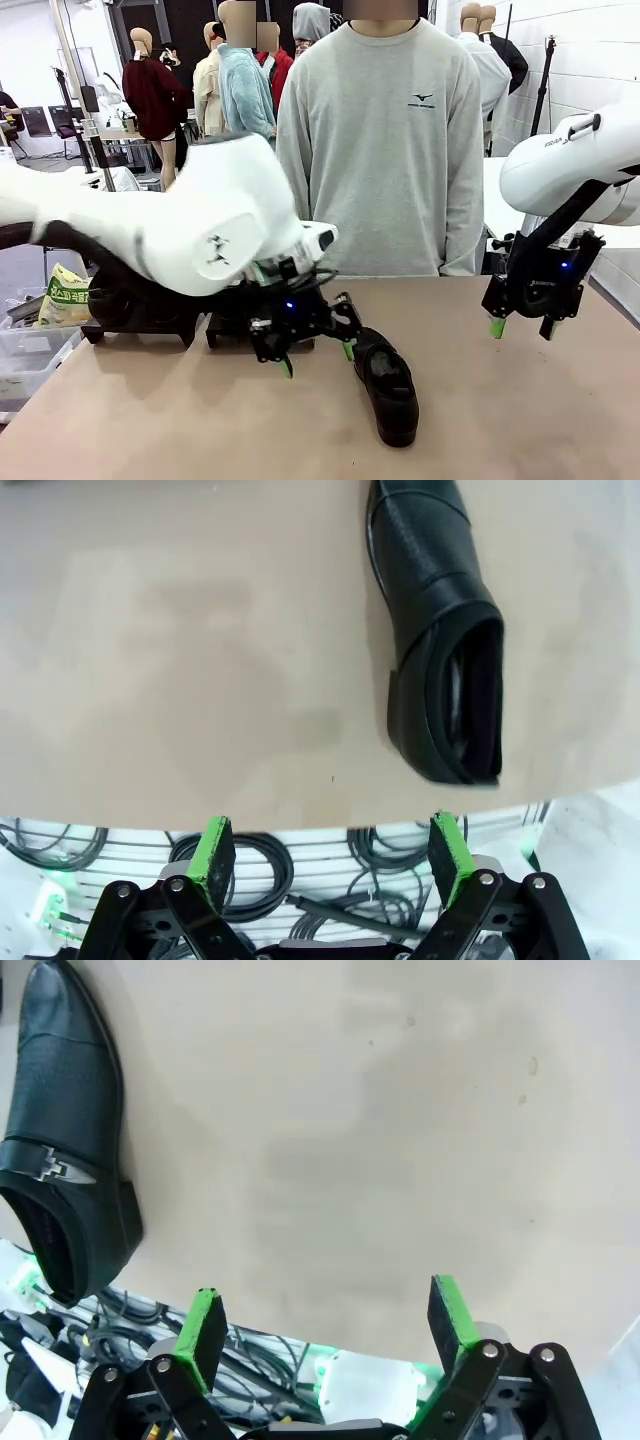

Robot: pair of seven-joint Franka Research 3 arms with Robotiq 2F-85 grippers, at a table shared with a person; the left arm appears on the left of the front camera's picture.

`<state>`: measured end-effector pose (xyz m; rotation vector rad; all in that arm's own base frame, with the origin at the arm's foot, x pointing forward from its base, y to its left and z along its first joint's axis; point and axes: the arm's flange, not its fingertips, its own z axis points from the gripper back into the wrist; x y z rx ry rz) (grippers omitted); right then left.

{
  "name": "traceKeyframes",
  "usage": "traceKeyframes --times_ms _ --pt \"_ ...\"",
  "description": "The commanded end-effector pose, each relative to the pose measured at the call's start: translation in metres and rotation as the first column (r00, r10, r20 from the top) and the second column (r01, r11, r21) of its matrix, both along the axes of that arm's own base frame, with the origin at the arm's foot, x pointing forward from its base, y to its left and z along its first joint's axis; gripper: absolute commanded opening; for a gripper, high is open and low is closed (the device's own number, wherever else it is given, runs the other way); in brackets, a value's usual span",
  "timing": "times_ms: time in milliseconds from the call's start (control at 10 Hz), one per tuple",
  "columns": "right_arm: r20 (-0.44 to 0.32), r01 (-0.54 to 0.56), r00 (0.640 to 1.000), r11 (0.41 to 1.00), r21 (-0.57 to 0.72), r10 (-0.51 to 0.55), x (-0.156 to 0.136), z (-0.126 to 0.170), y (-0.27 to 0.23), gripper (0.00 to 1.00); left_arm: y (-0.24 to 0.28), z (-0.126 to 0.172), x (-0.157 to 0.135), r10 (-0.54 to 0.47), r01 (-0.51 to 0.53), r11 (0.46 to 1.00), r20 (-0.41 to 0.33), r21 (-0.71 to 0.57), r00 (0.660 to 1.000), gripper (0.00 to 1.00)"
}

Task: Organize the shoes by placing them on the stand.
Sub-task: Place the Shoe from the middle of the table onto the Shoes Stand.

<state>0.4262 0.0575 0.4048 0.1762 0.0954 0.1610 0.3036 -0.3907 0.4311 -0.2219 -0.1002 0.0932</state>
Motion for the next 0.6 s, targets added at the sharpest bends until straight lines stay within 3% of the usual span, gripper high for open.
traceKeyframes --times_ms 0,500 --pt "0.011 -0.030 0.999 1.000 -0.007 0.030 0.001 0.005 0.010 1.00 -0.035 -0.008 0.026 0.039 -0.040 0.997 0.018 0.060 0.999 1.00" --pt "0.011 -0.030 0.999 1.000 -0.007 0.030 0.001 0.005 0.010 1.00 -0.070 -0.019 0.052 0.032 -0.032 0.998 0.001 0.062 0.999 1.00"
